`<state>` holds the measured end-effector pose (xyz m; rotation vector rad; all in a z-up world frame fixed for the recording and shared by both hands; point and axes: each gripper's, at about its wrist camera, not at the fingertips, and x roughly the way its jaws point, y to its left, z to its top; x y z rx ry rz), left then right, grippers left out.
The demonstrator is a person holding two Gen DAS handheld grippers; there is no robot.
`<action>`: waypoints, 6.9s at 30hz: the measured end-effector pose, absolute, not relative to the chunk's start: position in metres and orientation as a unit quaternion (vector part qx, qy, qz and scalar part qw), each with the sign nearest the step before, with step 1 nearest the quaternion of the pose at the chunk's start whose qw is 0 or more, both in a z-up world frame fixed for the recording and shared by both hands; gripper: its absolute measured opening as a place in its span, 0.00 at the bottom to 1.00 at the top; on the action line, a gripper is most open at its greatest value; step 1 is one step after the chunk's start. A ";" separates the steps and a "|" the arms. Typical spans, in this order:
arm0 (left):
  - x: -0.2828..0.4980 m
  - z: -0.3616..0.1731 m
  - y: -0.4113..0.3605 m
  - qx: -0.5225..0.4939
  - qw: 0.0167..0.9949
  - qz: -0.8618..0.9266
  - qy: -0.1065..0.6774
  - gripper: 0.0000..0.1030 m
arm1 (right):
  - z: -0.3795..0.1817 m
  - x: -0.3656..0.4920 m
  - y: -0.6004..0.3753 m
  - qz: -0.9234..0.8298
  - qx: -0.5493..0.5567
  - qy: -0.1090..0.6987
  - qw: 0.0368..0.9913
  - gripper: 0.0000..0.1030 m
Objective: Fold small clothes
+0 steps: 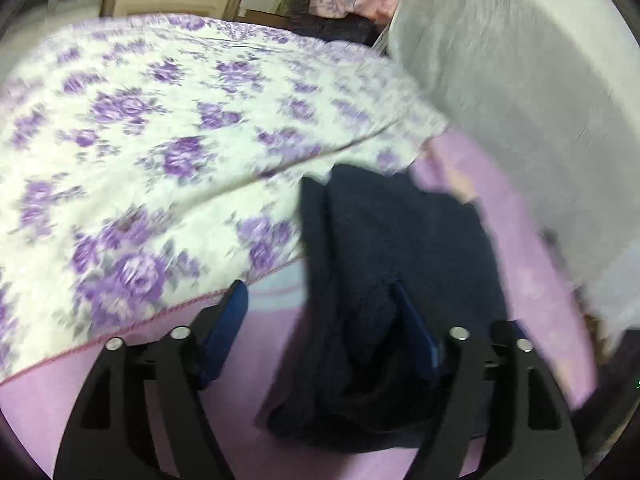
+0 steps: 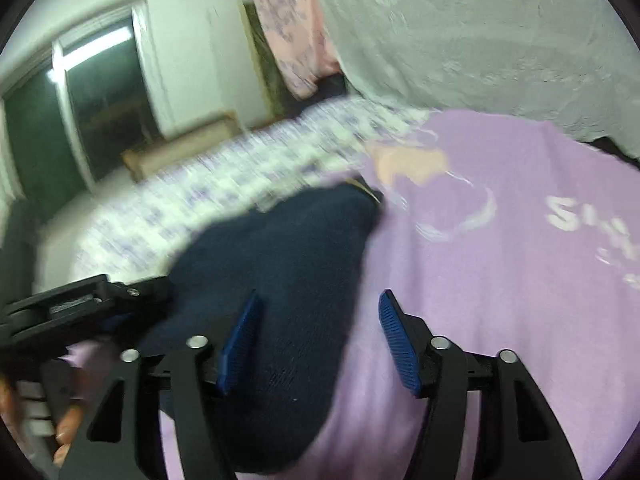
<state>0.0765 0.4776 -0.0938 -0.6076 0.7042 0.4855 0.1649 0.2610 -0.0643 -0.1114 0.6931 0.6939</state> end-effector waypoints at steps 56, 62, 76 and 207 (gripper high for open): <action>-0.033 -0.006 0.309 -0.050 0.858 0.422 0.288 0.96 | 0.037 0.064 0.164 0.379 -0.056 0.295 0.875 0.94; -0.029 0.003 0.329 -0.097 0.832 0.448 0.313 0.96 | 0.050 0.071 0.180 0.398 -0.088 0.273 0.872 0.97; -0.013 0.032 0.291 -0.091 0.798 0.516 0.297 0.96 | 0.010 0.143 0.155 0.380 -0.021 0.387 0.840 0.97; -0.024 0.029 0.318 -0.100 0.860 0.414 0.280 0.96 | 0.023 0.077 0.209 0.371 -0.097 0.330 0.863 0.97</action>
